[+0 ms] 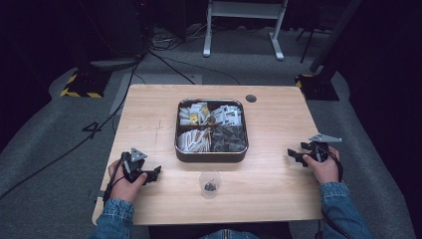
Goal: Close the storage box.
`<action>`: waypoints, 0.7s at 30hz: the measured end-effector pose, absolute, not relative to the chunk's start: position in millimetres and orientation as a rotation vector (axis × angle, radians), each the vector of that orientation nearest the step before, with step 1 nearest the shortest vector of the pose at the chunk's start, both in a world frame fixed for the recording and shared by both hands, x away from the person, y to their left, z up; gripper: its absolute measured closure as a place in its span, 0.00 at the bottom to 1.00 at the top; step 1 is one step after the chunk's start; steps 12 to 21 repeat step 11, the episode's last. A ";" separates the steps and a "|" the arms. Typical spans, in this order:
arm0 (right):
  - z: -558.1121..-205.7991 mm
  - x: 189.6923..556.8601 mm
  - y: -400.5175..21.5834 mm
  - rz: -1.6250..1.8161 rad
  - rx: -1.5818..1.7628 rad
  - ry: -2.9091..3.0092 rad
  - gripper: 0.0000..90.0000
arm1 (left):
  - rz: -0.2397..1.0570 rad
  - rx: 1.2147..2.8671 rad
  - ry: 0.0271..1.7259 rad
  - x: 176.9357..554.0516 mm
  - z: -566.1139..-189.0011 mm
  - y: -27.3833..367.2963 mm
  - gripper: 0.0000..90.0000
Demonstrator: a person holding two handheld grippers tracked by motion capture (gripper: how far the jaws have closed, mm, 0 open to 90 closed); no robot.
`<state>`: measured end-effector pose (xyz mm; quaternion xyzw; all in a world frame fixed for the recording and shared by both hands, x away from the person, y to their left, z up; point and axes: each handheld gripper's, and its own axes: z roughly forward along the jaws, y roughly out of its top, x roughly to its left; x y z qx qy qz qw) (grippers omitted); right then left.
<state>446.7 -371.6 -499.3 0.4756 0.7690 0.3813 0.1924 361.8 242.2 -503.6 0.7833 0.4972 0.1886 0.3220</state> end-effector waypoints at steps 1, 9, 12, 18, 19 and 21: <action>-500.7 447.0 -371.9 1.065 1.334 2.161 0.24 | 0.492 2.051 1.308 361.9 -503.9 242.0 0.17; -503.1 448.1 -364.8 0.964 1.272 2.221 0.15 | 0.485 2.058 1.301 363.3 -503.8 245.7 0.17; -503.0 447.4 -364.2 0.961 1.280 2.215 0.16 | 0.488 2.059 1.301 363.3 -503.8 245.6 0.17; -503.0 447.4 -364.2 0.961 1.280 2.215 0.16 | 0.488 2.059 1.301 363.3 -503.8 245.6 0.17; -503.0 447.4 -364.2 0.961 1.280 2.215 0.16 | 0.488 2.059 1.301 363.3 -503.8 245.6 0.17; -503.0 447.4 -364.2 0.961 1.280 2.215 0.16 | 0.488 2.059 1.301 363.3 -503.8 245.6 0.17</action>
